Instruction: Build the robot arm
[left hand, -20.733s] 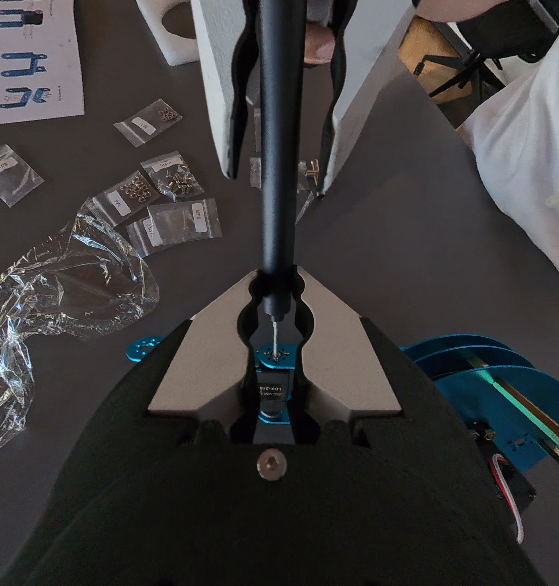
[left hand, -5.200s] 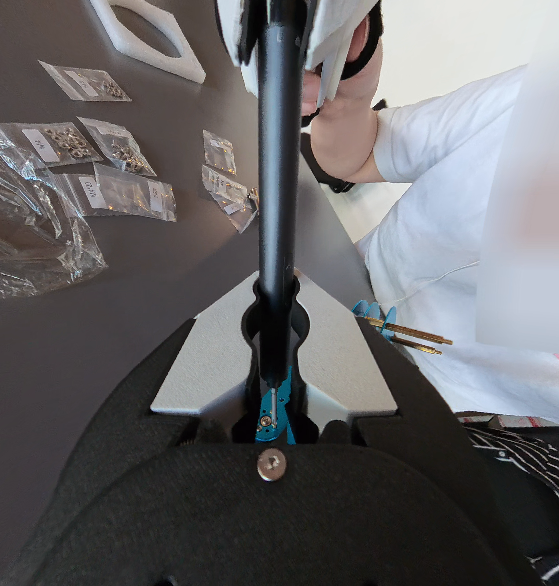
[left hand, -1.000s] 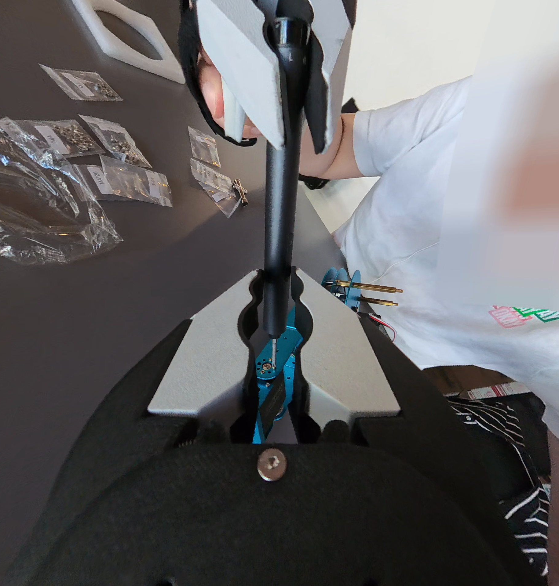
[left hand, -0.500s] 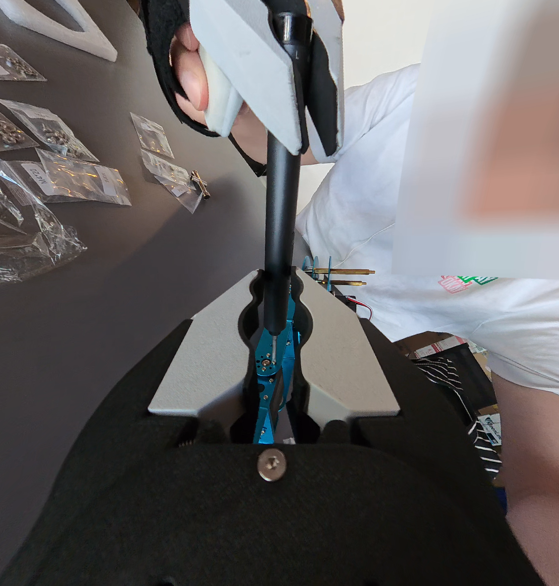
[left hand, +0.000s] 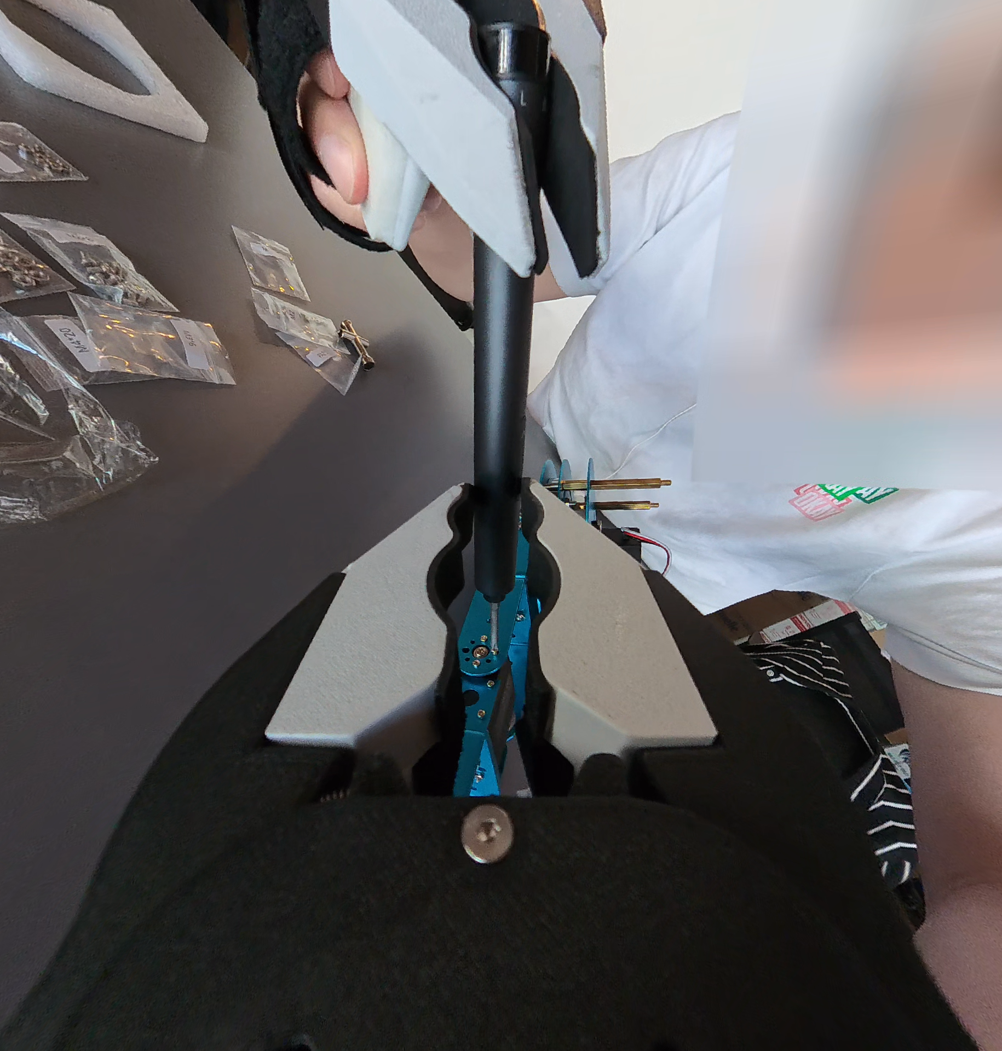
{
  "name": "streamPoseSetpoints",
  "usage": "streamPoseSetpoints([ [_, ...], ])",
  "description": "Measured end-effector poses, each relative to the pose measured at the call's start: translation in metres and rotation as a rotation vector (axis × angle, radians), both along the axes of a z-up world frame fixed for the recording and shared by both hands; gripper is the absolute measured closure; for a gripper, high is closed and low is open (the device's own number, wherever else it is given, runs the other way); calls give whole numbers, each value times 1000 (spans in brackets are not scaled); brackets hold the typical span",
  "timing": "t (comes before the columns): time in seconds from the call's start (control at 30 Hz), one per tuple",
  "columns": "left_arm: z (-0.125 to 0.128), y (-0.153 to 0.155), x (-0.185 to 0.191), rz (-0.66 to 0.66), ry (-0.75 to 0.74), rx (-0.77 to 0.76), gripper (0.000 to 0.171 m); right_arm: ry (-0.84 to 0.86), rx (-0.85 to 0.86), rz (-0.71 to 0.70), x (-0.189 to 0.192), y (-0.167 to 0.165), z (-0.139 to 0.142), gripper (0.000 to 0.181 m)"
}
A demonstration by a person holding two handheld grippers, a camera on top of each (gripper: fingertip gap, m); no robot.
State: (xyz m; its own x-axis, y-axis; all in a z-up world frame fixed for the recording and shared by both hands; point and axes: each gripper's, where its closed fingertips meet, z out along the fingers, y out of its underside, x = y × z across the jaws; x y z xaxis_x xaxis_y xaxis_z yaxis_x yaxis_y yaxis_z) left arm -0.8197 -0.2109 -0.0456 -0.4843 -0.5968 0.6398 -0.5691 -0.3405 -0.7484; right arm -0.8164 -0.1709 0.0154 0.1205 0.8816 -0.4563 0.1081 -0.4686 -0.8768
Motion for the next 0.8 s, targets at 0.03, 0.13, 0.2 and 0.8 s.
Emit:
streamPoseSetpoints([
  [0.03,0,0,0,-4,-2,-4,157,-1,-1,1,0,0,0,168],
  [0.13,0,0,-1,-24,-12,-22,157,-3,-2,1,-1,0,0,168],
  [0.2,0,0,-1,-41,-19,-33,157,-4,-6,-1,-1,1,0,168],
  [0.8,-18,3,5,-23,-4,14,156,-65,17,-13,-6,2,-12,168],
])
